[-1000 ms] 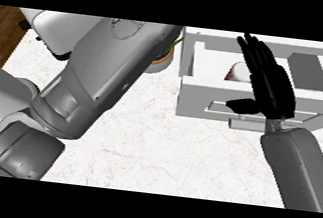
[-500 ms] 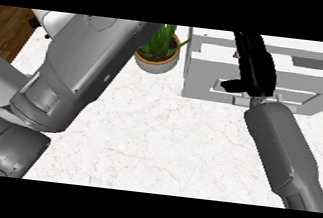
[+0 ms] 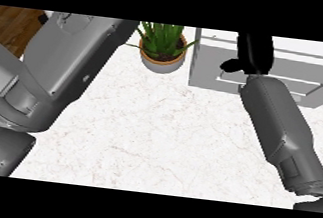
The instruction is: Pick up the can, place it into the drawer and close the drawer
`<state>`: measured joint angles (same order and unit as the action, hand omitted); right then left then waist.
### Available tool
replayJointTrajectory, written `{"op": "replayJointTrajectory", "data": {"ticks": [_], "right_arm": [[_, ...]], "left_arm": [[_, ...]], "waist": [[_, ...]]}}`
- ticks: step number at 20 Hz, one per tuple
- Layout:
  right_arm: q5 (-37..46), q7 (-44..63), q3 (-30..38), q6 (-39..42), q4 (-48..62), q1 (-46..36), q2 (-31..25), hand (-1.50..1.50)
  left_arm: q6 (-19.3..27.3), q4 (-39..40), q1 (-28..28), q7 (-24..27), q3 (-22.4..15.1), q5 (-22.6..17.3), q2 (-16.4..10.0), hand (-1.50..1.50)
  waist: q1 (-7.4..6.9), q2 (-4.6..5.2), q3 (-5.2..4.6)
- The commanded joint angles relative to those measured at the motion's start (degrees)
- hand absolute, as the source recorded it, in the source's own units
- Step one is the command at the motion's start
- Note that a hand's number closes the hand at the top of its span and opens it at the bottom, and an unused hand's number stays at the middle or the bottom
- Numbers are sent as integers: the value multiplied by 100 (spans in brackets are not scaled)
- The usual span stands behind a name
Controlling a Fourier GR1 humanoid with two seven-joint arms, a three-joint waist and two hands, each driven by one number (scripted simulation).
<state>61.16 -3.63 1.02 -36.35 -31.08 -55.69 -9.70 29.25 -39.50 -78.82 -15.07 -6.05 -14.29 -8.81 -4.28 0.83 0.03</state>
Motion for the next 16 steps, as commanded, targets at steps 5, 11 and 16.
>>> {"op": "replayJointTrajectory", "data": {"ticks": [5, 11, 16], "right_arm": [[15, -55, 342, -362, 982, -1008, -206, -150], [-203, -227, 548, -77, 1154, -1538, -258, -150], [-718, -805, 937, -171, 1086, -1449, 112, -150]], "left_arm": [[-154, -674, 465, -233, -85, -13, -134, -150], [-323, -1089, 787, -377, -126, 11, -405, -150], [-248, -1455, 1064, -482, -146, -25, -363, -150]], "waist": [[-226, 56, 3], [-177, 31, 3], [-192, 40, 14]]}}
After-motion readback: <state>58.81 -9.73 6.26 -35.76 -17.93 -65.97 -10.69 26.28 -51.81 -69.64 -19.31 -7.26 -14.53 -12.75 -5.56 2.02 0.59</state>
